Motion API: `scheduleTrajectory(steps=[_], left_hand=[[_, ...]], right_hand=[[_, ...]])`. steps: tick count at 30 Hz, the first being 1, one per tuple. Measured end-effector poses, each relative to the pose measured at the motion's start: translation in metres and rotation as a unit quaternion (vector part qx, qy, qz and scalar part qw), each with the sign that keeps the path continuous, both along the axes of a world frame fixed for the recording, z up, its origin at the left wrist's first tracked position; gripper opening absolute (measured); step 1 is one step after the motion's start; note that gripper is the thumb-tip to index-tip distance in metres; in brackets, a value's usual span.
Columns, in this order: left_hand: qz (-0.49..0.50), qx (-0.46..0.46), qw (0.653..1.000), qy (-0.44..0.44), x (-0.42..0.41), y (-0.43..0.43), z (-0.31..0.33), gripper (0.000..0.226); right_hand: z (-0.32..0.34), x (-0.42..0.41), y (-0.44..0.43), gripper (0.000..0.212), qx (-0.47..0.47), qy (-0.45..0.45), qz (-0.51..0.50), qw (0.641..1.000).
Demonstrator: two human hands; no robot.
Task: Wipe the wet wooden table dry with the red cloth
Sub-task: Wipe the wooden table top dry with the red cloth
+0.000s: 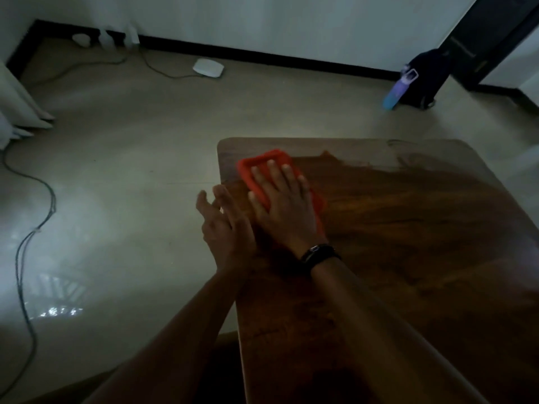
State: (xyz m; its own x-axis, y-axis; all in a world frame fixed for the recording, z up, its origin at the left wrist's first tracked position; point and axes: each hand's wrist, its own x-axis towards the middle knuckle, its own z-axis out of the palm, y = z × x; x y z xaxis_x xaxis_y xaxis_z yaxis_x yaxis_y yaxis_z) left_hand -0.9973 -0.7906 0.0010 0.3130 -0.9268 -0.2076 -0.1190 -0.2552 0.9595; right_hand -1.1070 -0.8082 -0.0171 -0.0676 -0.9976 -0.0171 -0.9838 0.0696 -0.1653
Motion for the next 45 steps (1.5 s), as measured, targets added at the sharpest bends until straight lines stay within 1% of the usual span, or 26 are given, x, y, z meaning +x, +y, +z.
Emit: scheduleTrajectory(steps=[2,3,7,11,14,16,18,19,21,24,26,27,29,31,35,36,38,40,42,43,45], left_hand=[[0.009,-0.002,0.999,0.03,0.002,0.001,-0.001,0.071],[0.008,-0.001,0.999,0.037,0.002,0.001,-0.002,0.069],[-0.004,0.003,0.999,0.04,0.001,0.0,-0.005,0.065],[-0.015,-0.011,1.0,0.016,0.004,0.0,-0.006,0.074],[-0.03,-0.018,0.999,0.008,0.004,0.0,-0.003,0.059],[-0.036,-0.017,0.999,0.002,0.004,-0.001,-0.004,0.058],[-0.038,-0.026,0.999,0.0,0.004,-0.002,-0.006,0.061],[-0.039,-0.029,0.999,0.003,0.004,-0.002,-0.008,0.064],[-0.036,-0.021,0.999,0.019,0.004,-0.003,-0.01,0.07],[-0.03,-0.013,0.998,0.047,0.004,-0.001,-0.009,0.07],[-0.027,-0.006,0.998,0.063,0.005,0.001,-0.005,0.064],[-0.029,-0.002,0.998,0.062,0.004,0.002,-0.004,0.061],[-0.034,-0.003,0.998,0.053,0.004,0.004,-0.002,0.061],[-0.037,-0.005,0.999,0.039,0.003,0.003,-0.005,0.064],[-0.047,-0.005,0.998,0.035,0.003,0.001,-0.007,0.08],[-0.053,-0.007,0.998,0.036,0.002,0.001,-0.007,0.077],[-0.064,-0.01,0.997,0.036,0.0,0.0,-0.006,0.062],[-0.071,-0.009,0.997,0.032,0.0,0.001,-0.003,0.059],[-0.078,-0.012,0.997,0.024,0.0,0.001,-0.003,0.06],[-0.079,-0.011,0.997,0.024,0.0,0.001,-0.003,0.06],[-0.077,-0.011,0.997,0.027,0.001,0.0,-0.004,0.063]], right_hand=[[-0.002,0.022,0.001,0.061,0.004,0.001,0.05,0.999],[-0.002,0.024,0.001,0.061,0.006,0.0,0.058,0.998],[0.004,0.001,0.0,0.052,-0.004,-0.018,0.03,0.999],[0.008,-0.066,-0.001,0.05,-0.001,-0.011,-0.065,0.998],[0.01,-0.128,-0.004,0.051,0.004,0.005,-0.166,0.986],[0.011,-0.146,-0.008,0.052,0.01,-0.01,-0.231,0.973],[0.01,-0.138,-0.015,0.054,0.016,-0.014,-0.256,0.967],[0.009,-0.126,-0.018,0.055,0.021,-0.008,-0.244,0.969],[0.007,-0.09,-0.025,0.056,0.023,0.003,-0.18,0.983],[0.004,-0.025,-0.035,0.055,0.009,0.006,-0.035,0.999],[0.003,0.01,-0.042,0.055,0.005,0.009,0.062,0.998],[0.003,0.019,-0.047,0.055,0.007,0.009,0.095,0.995],[0.004,0.018,-0.06,0.053,0.006,0.002,0.106,0.994],[0.007,-0.001,-0.075,0.051,-0.003,-0.008,0.06,0.998],[0.012,-0.081,-0.093,0.051,0.021,-0.025,-0.096,0.995],[0.013,-0.104,-0.089,0.053,0.03,-0.017,-0.13,0.991],[0.016,-0.142,-0.076,0.054,0.04,-0.012,-0.189,0.981],[0.018,-0.156,-0.065,0.056,0.05,-0.021,-0.241,0.969],[0.016,-0.146,-0.067,0.058,0.058,-0.007,-0.255,0.965],[0.014,-0.133,-0.072,0.059,0.06,0.002,-0.24,0.969],[0.011,-0.095,-0.083,0.058,0.055,0.009,-0.173,0.983]])
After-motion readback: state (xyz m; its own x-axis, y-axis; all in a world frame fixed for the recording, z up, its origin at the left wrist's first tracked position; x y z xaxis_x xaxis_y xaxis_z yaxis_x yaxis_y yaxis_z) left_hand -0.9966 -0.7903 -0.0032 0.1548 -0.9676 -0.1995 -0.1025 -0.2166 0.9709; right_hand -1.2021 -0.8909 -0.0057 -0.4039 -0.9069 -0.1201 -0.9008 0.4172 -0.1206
